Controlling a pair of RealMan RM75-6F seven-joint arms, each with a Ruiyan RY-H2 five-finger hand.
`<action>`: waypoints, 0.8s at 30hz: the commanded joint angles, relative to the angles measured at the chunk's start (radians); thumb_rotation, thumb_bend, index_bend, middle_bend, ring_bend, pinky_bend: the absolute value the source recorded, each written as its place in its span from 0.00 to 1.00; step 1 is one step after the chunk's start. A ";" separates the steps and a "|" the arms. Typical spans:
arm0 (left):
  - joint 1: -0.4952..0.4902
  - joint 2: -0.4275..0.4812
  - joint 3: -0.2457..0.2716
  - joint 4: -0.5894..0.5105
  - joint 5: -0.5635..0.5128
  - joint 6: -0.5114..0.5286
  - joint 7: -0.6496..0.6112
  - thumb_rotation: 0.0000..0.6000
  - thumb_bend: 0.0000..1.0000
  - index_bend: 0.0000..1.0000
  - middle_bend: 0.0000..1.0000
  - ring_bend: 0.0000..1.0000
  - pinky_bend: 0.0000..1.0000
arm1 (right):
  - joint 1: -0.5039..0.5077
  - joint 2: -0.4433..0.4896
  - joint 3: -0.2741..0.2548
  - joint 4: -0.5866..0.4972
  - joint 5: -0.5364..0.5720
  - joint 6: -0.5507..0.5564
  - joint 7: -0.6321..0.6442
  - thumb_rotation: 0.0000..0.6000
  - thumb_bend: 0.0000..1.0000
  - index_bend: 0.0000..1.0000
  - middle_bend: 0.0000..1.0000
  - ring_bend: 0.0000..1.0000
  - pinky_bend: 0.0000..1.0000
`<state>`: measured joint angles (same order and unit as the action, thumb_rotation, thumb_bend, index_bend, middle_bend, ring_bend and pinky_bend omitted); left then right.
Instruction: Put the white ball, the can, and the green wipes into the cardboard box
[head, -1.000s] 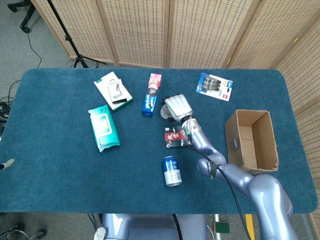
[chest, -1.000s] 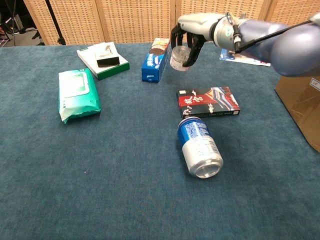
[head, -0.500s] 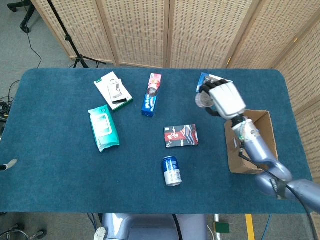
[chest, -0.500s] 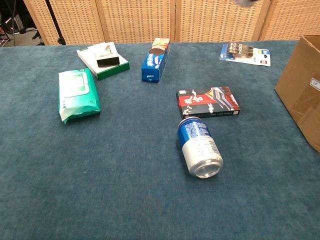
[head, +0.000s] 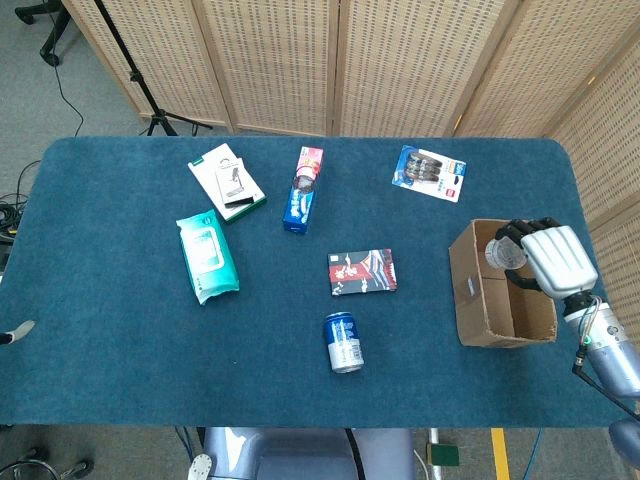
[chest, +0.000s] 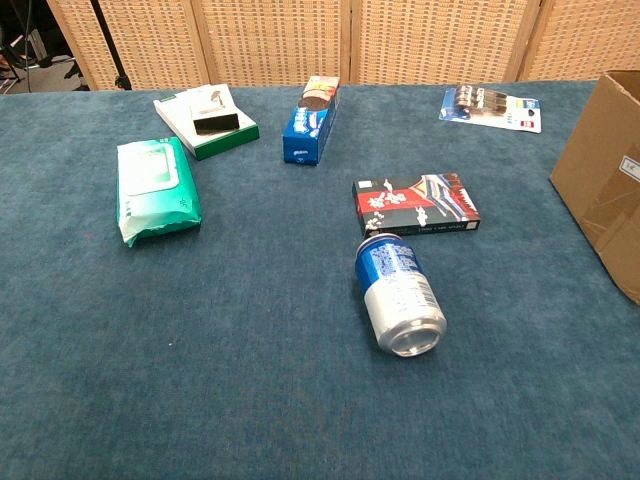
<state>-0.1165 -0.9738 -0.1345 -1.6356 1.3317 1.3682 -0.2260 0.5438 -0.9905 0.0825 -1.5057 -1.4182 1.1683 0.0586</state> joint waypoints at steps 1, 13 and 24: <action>0.004 0.002 0.005 0.000 0.008 0.005 -0.005 1.00 0.00 0.00 0.00 0.00 0.04 | -0.024 0.001 -0.015 0.011 -0.025 0.023 0.018 1.00 0.54 0.48 0.55 0.48 0.36; 0.020 0.011 0.017 -0.005 0.039 0.037 -0.032 1.00 0.00 0.00 0.00 0.00 0.04 | -0.057 0.020 -0.065 -0.007 -0.075 -0.027 0.058 1.00 0.14 0.27 0.25 0.23 0.35; 0.018 0.013 0.016 -0.006 0.034 0.035 -0.035 1.00 0.00 0.00 0.00 0.00 0.04 | -0.080 0.043 -0.044 -0.036 -0.072 0.002 -0.007 1.00 0.00 0.01 0.00 0.00 0.13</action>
<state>-0.0980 -0.9612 -0.1180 -1.6413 1.3661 1.4036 -0.2610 0.4712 -0.9520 0.0325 -1.5365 -1.4887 1.1578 0.0630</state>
